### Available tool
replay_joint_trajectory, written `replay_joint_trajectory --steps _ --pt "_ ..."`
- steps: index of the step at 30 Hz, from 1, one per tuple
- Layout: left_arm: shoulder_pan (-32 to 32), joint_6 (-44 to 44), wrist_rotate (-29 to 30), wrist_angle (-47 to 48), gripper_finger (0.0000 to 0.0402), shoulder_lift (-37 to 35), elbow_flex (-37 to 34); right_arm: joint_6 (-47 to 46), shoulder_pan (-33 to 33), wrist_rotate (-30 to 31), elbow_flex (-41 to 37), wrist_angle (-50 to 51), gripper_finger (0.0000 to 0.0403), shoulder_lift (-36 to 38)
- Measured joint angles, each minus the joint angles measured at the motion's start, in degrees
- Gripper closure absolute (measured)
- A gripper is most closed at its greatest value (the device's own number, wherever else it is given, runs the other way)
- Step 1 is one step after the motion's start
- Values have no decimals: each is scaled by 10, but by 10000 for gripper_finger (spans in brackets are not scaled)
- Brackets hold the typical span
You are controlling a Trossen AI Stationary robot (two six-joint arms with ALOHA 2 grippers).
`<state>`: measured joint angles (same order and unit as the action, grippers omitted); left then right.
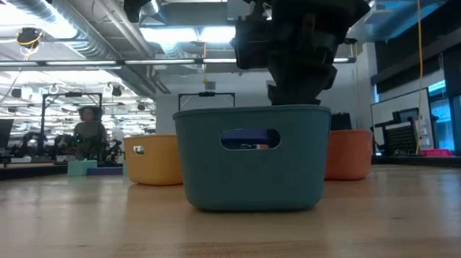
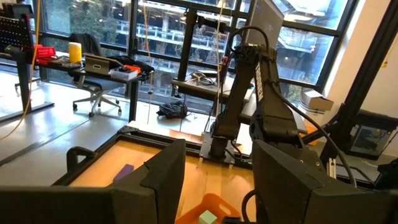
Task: Sort & place blocks by color
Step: Put the bottom right violet block into the blue bin
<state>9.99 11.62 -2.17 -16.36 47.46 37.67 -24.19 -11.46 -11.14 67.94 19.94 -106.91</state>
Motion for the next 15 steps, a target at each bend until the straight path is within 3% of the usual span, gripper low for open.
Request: replay_joint_trajectory --steps 12,15 --pt "0 0 0 0 224 0 0 5 0 10 0 0 323 0" --pt "0 0 0 0 224 0 0 2 2 10 -1 -4 305 0"
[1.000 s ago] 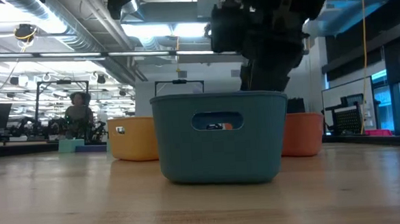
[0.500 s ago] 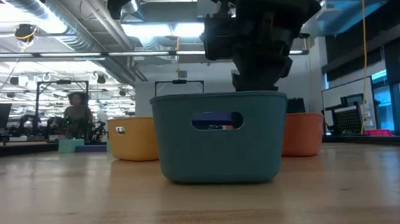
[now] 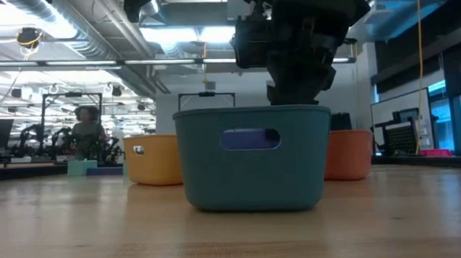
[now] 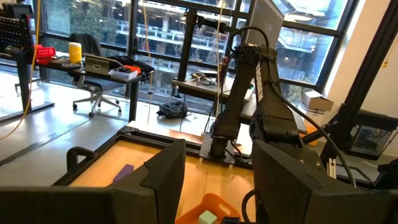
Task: Sort & place blocks by color
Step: Put the bottom right violet block into the blue bin, then put the left violet block into the blue bin
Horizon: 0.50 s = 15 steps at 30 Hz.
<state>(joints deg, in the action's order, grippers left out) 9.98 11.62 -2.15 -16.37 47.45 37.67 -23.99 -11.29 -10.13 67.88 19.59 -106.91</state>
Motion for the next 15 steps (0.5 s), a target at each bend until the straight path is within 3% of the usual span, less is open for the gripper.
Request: replay_joint_trajectory --steps 9,15 --pt "0 0 0 0 224 0 0 20 6 -18 10 12 167 1" --pt "0 -1 1 0 224 0 0 94 33 -33 28 93 133 57"
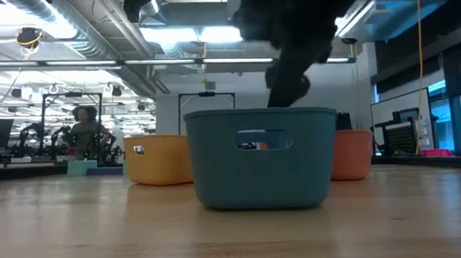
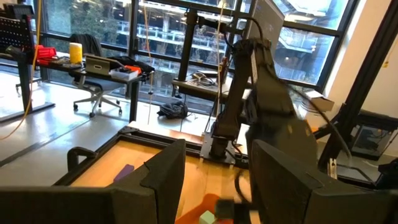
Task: Sort & place blocks by color
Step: Put the left violet block into the blue bin
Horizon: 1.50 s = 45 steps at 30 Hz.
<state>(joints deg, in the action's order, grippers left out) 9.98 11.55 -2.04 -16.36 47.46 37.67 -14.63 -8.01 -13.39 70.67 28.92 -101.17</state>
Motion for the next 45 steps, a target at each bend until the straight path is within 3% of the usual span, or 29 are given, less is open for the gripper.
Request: replay_joint_trajectory --steps 4,9,13,18,22,25,45 --pt "0 0 0 1 224 0 0 30 19 22 -25 61 136 85" --pt "0 0 1 1 224 0 0 -26 40 50 -140 25 138 233" --pt "0 0 14 1 224 0 0 -127 46 70 -264 -126 138 350" --pt "0 0 32 0 224 0 0 -167 46 170 -382 -407 138 436" --pt "0 1 35 0 224 0 0 -99 46 264 -424 -589 138 452" --pt "0 3 29 0 224 0 0 -30 46 279 -427 -659 138 452" --pt "0 6 30 0 224 0 0 0 46 288 -412 -662 138 451"
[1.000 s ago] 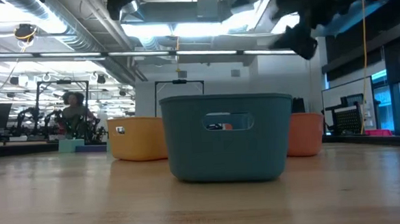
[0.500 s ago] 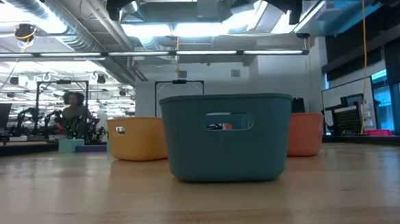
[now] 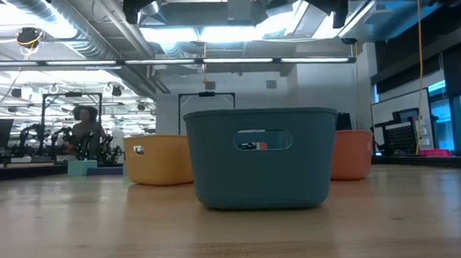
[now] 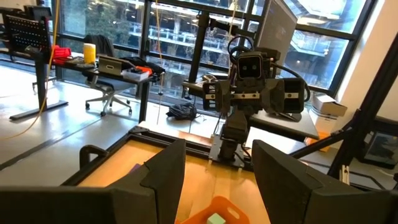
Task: Sort & place blocks by color
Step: Put the left violet block into the blue bin
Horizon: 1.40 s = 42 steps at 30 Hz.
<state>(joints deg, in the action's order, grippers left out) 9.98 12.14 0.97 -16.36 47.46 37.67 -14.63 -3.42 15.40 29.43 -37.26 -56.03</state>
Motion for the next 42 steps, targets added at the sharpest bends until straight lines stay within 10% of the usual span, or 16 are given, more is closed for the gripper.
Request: replay_joint_trajectory --steps 8,20,42 --pt "51 117 145 211 224 38 84 0 0 0 1 0 138 0" --pt "359 -98 -68 730 180 286 297 -33 0 0 1 4 138 0" --pt "328 -524 38 772 134 544 298 -49 0 23 1 24 138 0"
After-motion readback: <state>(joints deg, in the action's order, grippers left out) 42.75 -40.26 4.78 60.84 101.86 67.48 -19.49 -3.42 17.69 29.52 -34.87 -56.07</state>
